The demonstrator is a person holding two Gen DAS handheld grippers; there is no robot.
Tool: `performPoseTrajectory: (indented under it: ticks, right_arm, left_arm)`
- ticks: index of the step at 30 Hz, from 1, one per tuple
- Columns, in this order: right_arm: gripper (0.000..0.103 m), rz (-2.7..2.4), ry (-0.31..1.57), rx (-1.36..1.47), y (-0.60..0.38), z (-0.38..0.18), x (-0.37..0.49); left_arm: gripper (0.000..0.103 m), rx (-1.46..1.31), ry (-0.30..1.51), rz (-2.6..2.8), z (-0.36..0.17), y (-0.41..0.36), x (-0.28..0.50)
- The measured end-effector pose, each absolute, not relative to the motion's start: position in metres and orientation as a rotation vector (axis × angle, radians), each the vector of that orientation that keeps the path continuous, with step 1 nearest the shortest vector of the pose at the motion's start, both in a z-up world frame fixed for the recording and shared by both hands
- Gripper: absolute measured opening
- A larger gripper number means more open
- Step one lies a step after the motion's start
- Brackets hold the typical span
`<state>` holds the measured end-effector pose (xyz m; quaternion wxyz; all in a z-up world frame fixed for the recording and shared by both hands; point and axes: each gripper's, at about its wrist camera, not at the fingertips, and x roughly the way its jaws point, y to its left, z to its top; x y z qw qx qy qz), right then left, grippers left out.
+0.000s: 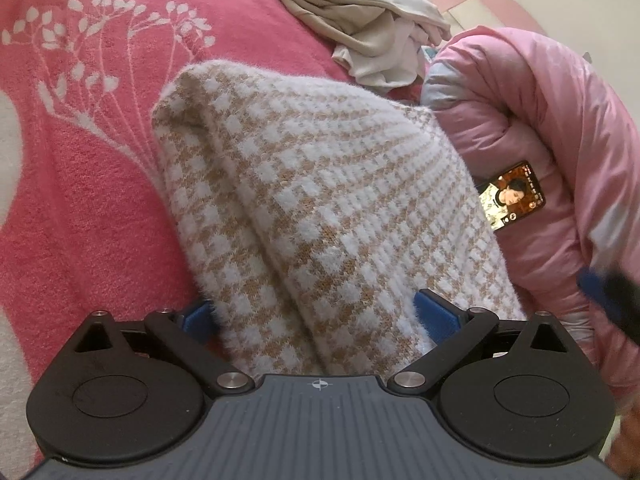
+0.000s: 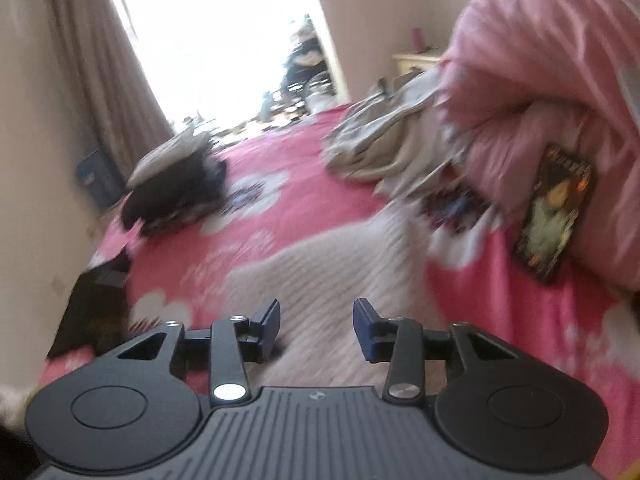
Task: Fold clothes
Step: 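Grasp the folded coat edge with the left gripper while the right gripper approaches, then grasp the folded houndstooth coat with the right gripper and lift it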
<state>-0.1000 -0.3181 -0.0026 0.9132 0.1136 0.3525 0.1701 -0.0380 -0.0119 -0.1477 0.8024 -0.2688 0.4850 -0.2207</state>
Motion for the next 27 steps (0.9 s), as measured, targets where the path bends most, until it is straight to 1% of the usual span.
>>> performPoseTrajectory:
  ticks: [1, 3, 5, 6, 10, 13, 17, 21, 25, 27]
  right_arm:
    - [0.051, 0.351, 0.754, 0.273, -0.328, -0.008, -0.084]
    - [0.071, 0.361, 0.813, 0.354, -0.348, -0.022, -0.051]
    - [0.074, 0.377, 0.861, 0.449, -0.365, -0.046, -0.022]
    - [0.077, 0.387, 0.888, 0.507, -0.373, -0.059, -0.009]
    - [0.082, 0.424, 0.992, 0.699, -0.395, -0.107, 0.029]
    - [0.084, 0.428, 1.016, 0.773, -0.405, -0.129, 0.044]
    - [0.092, 0.476, 1.025, 0.846, -0.412, -0.151, 0.055]
    - [0.096, 0.527, 1.023, 0.924, -0.415, -0.169, 0.066]
    - [0.097, 0.577, 1.0, 0.98, -0.409, -0.185, 0.069]
    - [0.098, 0.612, 1.003, 0.965, -0.403, -0.186, 0.067]
  left_arm:
    - [0.099, -0.576, 1.038, -0.477, -0.148, -0.012, -0.038]
    - [0.099, -0.578, 1.036, -0.487, -0.149, -0.009, -0.039]
    - [0.098, -0.58, 1.032, -0.497, -0.149, -0.008, -0.039]
    - [0.098, -0.58, 1.03, -0.502, -0.15, -0.008, -0.039]
    - [0.098, -0.581, 1.03, -0.52, -0.151, -0.005, -0.04]
    - [0.098, -0.582, 1.032, -0.535, -0.152, -0.004, -0.039]
    - [0.098, -0.582, 1.034, -0.558, -0.153, -0.002, -0.039]
    - [0.098, -0.586, 1.034, -0.581, -0.154, 0.001, -0.038]
    - [0.098, -0.589, 1.034, -0.591, -0.155, 0.002, -0.037]
    - [0.098, -0.591, 1.034, -0.594, -0.155, 0.003, -0.036]
